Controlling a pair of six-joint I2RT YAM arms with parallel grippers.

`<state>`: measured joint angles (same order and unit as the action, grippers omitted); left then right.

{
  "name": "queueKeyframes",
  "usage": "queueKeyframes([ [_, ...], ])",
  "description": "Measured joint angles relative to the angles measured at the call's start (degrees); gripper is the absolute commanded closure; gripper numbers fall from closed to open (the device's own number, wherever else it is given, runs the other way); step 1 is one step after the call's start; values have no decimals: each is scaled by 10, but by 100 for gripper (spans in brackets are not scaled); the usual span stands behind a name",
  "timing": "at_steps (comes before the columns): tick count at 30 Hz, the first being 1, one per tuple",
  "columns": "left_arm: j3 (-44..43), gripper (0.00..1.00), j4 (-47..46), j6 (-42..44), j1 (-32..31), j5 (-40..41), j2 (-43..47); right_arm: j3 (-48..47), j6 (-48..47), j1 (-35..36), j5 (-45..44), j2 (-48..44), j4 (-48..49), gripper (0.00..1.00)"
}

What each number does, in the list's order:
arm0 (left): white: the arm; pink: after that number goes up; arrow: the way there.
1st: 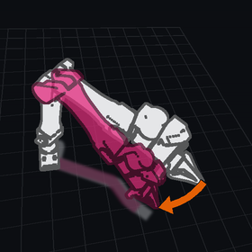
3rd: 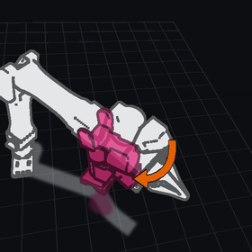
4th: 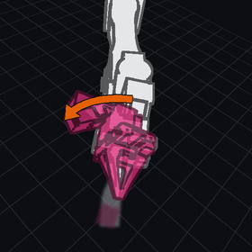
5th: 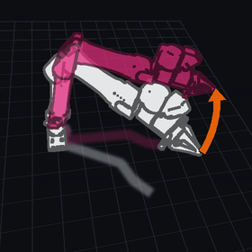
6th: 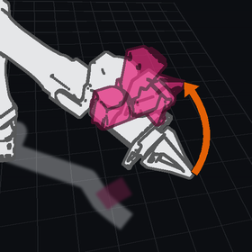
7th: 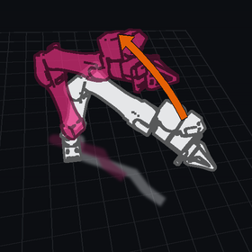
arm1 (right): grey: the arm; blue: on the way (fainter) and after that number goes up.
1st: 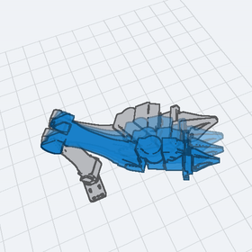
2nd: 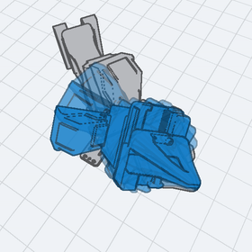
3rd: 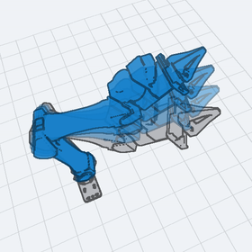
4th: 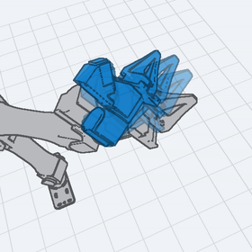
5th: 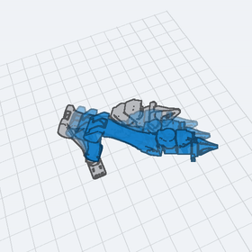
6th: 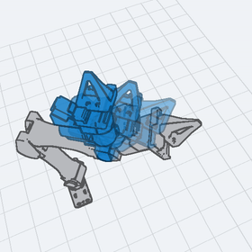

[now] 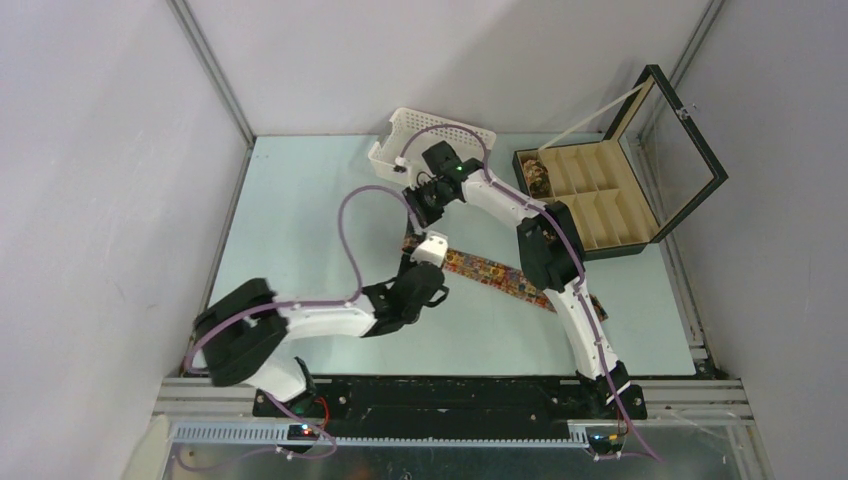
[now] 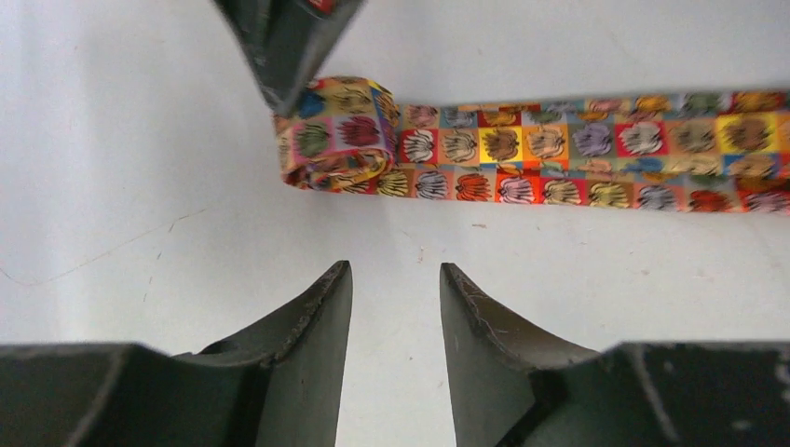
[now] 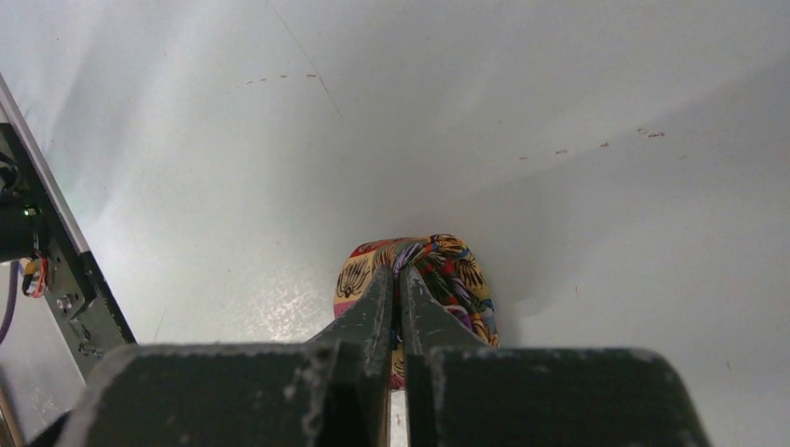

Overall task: Roll the ties
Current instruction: Roll the tie at the center of the board.

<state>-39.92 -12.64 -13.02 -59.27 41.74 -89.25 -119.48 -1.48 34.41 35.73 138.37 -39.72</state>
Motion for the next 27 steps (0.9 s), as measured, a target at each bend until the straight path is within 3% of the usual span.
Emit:
queueKeyframes([
  [4, 31, 51, 17, -31, 25, -26, 107, 19, 17, 0, -1, -2, 21, 100],
  [10, 66, 52, 7, -100, 161, -113, 222, 57, 52, -3, -6, -12, 57, 100],
  [27, 85, 48, -53, -247, 297, -306, 124, 137, 121, -15, -4, -45, 146, 100],
])
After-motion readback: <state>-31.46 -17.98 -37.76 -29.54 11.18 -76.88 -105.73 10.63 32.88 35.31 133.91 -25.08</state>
